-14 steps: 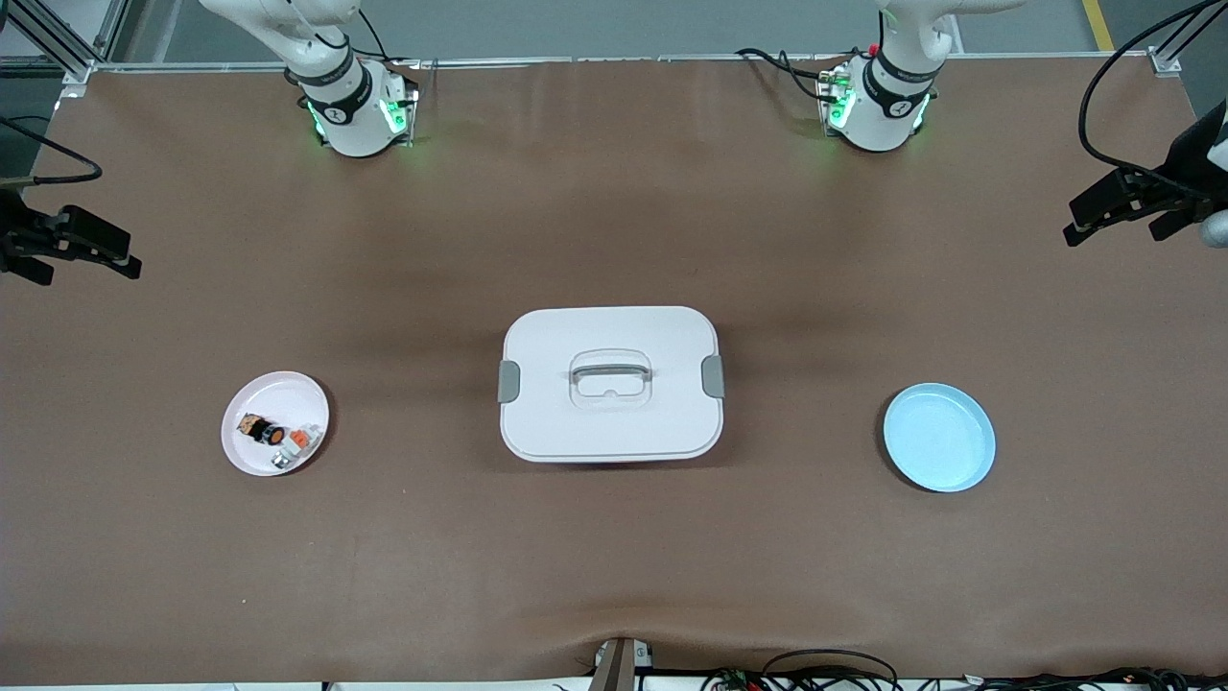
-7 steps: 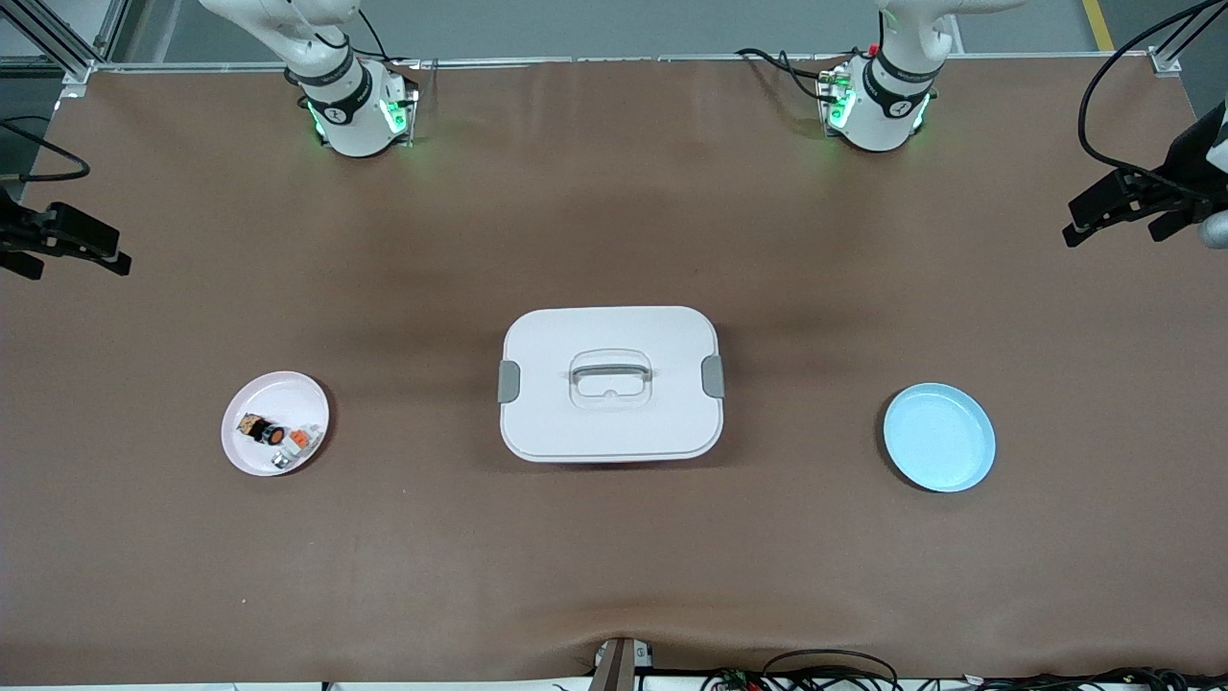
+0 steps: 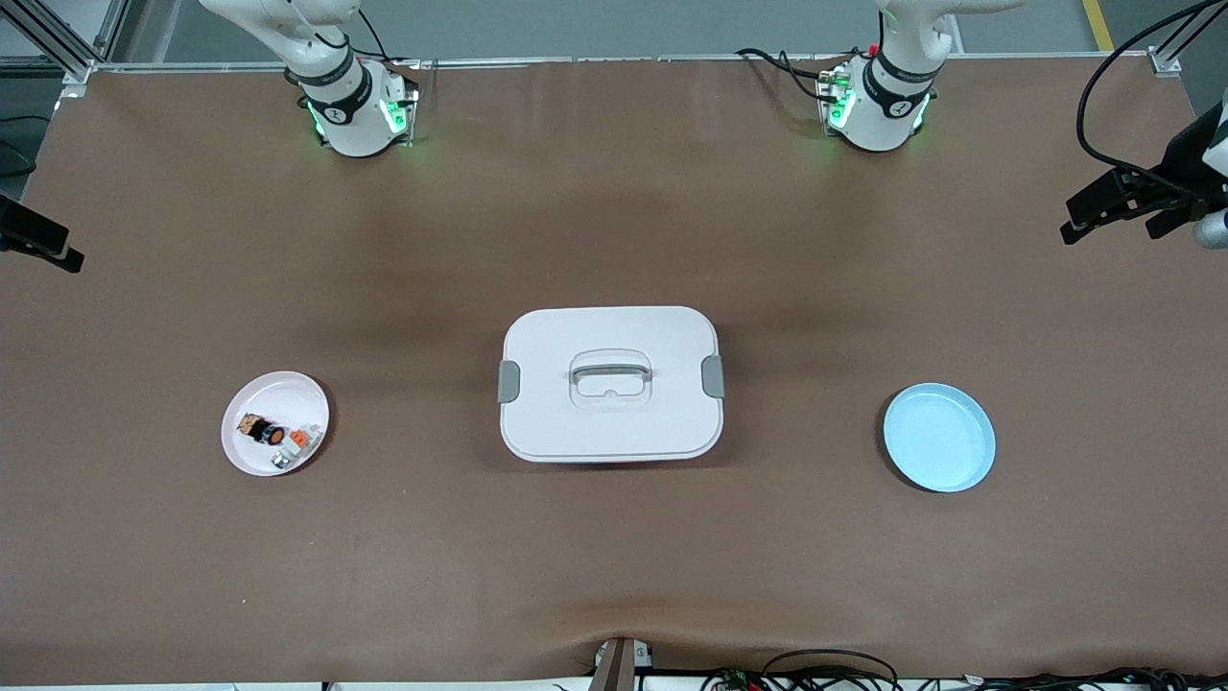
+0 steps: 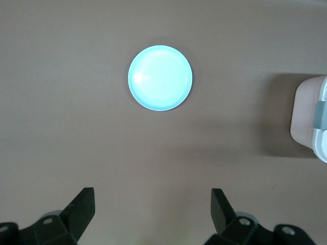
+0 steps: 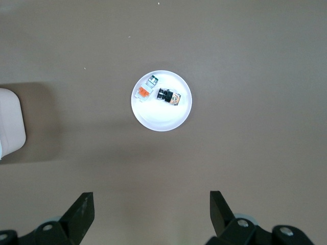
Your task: Transfer orange switch to right arm and place
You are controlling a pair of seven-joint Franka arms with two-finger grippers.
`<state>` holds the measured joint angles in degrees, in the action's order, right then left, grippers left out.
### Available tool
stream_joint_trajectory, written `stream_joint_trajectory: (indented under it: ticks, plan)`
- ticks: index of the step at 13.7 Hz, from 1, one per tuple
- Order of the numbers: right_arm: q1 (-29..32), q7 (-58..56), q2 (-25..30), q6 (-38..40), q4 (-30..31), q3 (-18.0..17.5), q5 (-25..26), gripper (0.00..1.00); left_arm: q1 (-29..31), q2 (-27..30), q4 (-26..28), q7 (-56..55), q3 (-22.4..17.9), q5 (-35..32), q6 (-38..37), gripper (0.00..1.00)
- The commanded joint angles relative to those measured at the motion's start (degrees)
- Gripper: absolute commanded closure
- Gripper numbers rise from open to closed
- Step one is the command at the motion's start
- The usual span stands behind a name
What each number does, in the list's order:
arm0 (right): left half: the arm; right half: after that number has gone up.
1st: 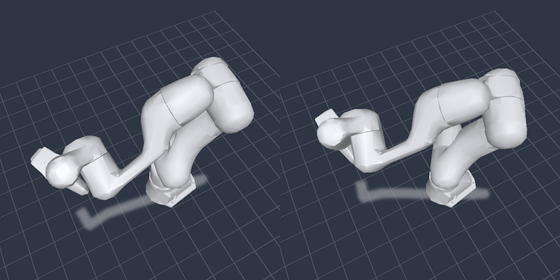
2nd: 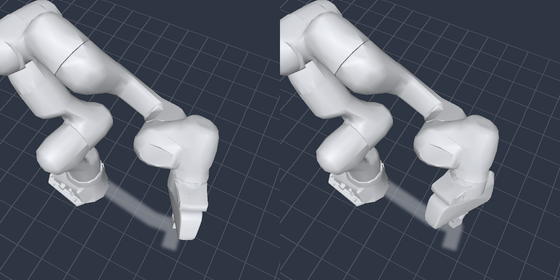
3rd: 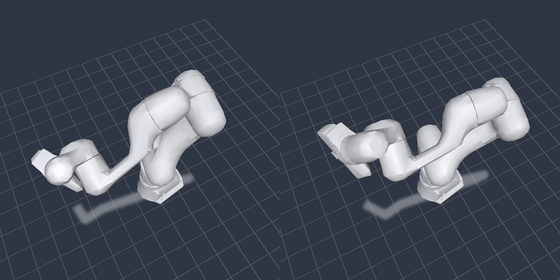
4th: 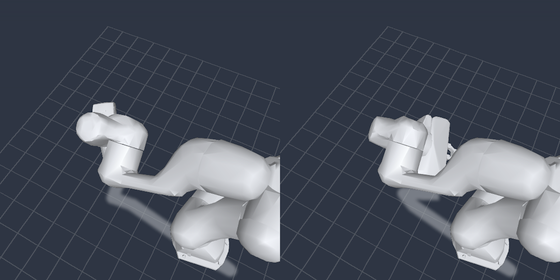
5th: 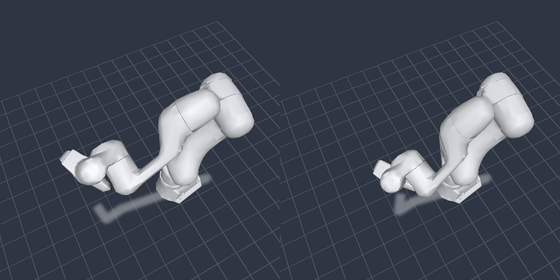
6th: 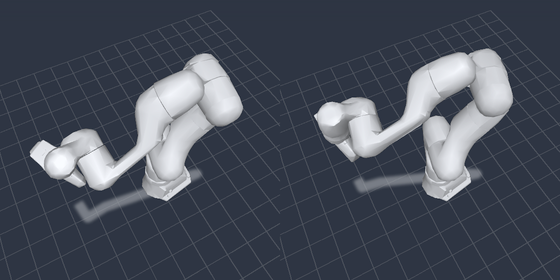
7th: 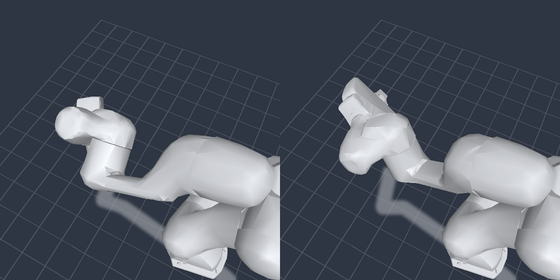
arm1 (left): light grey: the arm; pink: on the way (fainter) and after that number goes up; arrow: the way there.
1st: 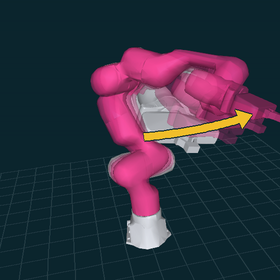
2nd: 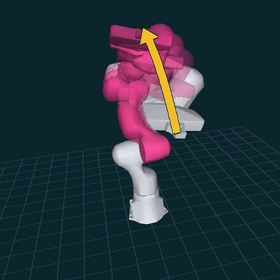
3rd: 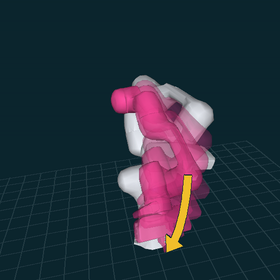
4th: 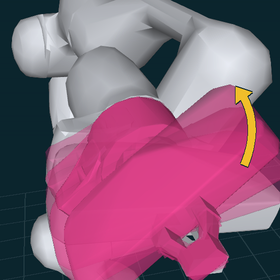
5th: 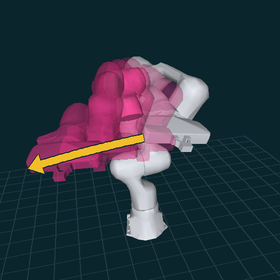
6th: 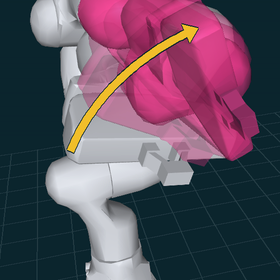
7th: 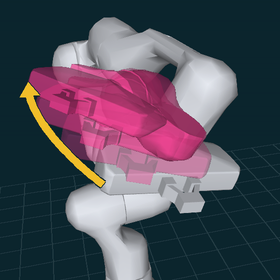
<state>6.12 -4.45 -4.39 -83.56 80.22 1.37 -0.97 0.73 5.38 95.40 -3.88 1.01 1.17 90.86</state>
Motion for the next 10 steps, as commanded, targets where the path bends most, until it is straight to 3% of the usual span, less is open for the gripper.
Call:
stream_joint_trajectory:
  ticks: [1, 3, 10]
  plan:
    - [-1.0, 4.2, 0.6, 1.2, -0.4, 0.5, -1.1, 0.0, 0.2, -0.8, -1.4, 1.2, 0.3, -0.3, -1.2, 0.0]
    - [-1.0, 9.5, 0.7, 1.2, -0.4, 0.2, -1.5, 0.0, 0.2, -0.9, -1.4, 1.2, 0.3, -0.3, -1.2, 0.0]
    - [-1.1, 2.7, 0.8, 1.2, -0.4, -0.2, -1.4, 0.0, 0.2, -0.9, -1.4, 1.2, 0.3, -0.3, -1.2, 0.0]
